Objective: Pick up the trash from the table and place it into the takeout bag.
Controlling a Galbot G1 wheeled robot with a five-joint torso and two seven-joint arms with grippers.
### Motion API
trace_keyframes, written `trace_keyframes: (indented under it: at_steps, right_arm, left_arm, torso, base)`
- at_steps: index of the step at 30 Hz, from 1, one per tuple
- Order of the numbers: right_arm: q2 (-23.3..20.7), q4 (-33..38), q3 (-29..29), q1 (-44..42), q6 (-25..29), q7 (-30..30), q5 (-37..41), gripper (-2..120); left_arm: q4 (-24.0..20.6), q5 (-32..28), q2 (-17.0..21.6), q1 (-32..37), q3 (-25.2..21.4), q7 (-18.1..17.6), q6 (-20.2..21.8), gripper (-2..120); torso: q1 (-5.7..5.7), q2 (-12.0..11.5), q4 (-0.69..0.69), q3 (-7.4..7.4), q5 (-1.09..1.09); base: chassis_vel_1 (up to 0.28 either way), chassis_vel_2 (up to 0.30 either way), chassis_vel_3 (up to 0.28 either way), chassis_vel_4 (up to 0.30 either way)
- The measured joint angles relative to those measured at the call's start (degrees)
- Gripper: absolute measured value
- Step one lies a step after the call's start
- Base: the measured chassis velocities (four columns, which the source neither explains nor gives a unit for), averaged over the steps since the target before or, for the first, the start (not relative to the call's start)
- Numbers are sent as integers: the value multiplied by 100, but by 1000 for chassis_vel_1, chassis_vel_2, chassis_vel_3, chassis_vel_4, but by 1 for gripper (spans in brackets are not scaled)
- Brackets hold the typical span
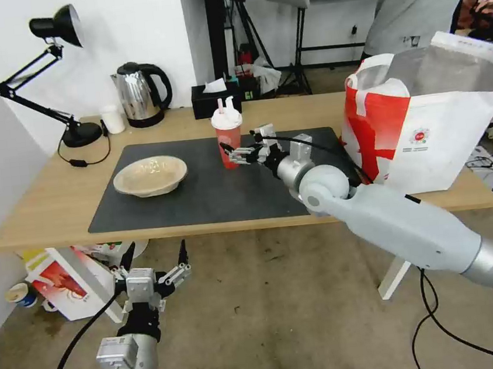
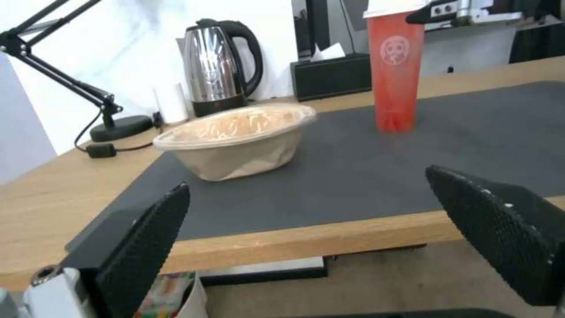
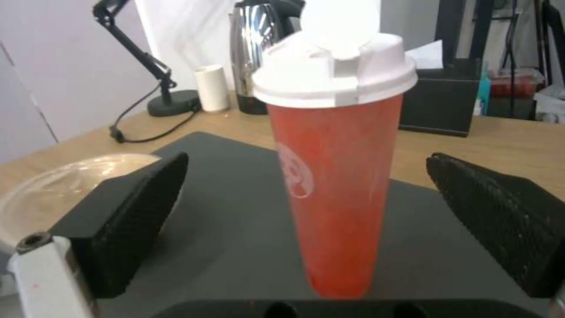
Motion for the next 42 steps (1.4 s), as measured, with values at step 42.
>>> trace_keyframes:
  at_steps: [42]
  right_arm:
    - [884,-1546,82,125,87,-333,-407,100]
  left_arm:
    - [0,0,0,0,0,0,0,100]
  torso:
    - [0,0,0,0,0]
  base:
    - [0,0,0,0]
